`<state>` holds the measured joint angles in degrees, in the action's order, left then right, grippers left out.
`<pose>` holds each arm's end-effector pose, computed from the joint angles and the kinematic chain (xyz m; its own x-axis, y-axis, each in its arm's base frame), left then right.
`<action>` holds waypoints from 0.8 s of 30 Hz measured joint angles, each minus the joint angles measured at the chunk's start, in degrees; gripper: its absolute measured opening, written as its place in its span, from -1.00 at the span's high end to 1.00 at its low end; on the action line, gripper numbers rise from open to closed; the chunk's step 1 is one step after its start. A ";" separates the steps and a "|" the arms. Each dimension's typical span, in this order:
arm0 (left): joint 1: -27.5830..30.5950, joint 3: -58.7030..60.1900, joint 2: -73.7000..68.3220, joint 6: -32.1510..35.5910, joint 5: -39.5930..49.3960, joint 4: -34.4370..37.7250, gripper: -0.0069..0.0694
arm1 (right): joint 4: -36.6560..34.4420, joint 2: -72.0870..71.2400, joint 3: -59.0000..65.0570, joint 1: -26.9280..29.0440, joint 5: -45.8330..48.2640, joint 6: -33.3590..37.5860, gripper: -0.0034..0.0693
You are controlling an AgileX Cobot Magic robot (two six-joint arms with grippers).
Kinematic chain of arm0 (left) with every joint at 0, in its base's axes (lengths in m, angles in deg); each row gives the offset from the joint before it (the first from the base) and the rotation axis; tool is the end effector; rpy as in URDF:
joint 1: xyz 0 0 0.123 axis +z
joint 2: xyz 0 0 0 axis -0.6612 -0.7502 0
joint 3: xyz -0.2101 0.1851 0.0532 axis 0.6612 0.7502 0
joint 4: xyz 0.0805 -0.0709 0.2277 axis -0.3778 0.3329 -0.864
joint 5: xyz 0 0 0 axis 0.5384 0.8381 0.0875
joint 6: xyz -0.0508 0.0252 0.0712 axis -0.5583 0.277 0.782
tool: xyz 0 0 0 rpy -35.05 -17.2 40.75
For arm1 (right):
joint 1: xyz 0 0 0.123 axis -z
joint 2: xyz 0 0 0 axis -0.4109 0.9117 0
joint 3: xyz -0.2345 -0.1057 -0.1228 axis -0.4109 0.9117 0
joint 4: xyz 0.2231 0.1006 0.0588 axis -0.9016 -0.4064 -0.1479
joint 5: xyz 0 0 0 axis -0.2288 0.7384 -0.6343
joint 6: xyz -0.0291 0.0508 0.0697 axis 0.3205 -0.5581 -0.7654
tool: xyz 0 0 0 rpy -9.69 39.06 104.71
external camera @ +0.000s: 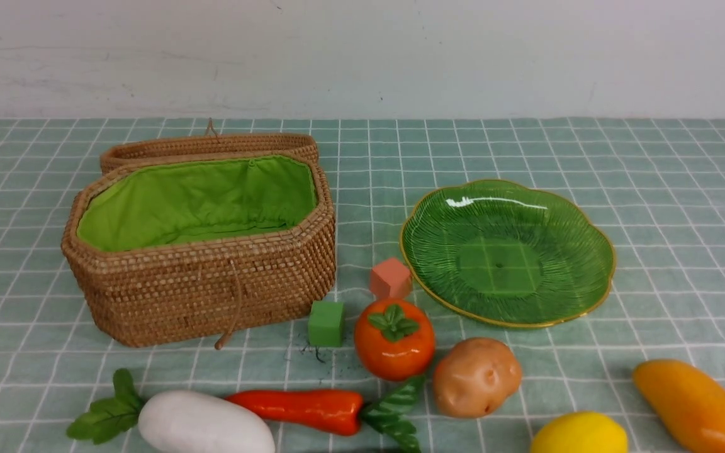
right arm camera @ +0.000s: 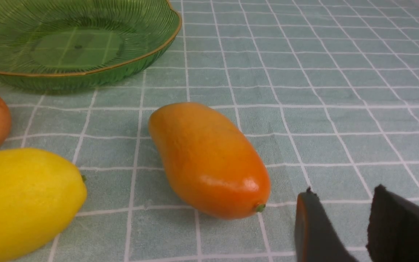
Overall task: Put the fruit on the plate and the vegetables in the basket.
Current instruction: Take a daikon with your left arm and place it on the basket on the left.
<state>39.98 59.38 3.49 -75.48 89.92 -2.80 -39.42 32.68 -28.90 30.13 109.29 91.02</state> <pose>0.0527 0.0062 0.1707 -0.3034 0.1149 -0.9459 -0.0214 0.9916 0.1273 0.0518 -0.0056 0.1736 -0.3047 -0.0288 -0.9520 0.0871 0.9945 -0.0579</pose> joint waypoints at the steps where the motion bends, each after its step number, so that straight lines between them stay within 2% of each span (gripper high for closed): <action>1: 0.00 0.05 0.00 0.00 -0.88 -1.16 0.19 | 0.00 0.00 0.00 0.00 0.00 0.00 0.24; 7: 0.00 0.05 0.00 0.00 -2.33 -5.18 0.19 | 0.00 0.00 0.00 0.00 0.00 0.00 0.24; 15: 0.00 0.05 0.00 -1.26 -3.11 -4.31 0.19 | 0.00 0.00 0.00 0.00 0.00 0.00 0.24; 19: 0.00 0.05 0.00 -7.38 -7.07 0.63 0.19 | 0.00 0.00 0.00 0.00 0.00 0.00 0.24; 24: -0.05 0.10 0.00 -18.11 -18.47 8.24 0.19 | 0.00 0.00 0.00 0.00 0.00 0.00 0.24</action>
<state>39.93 59.49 3.49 -93.59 71.44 5.43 -39.42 32.68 -28.90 30.13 109.29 91.02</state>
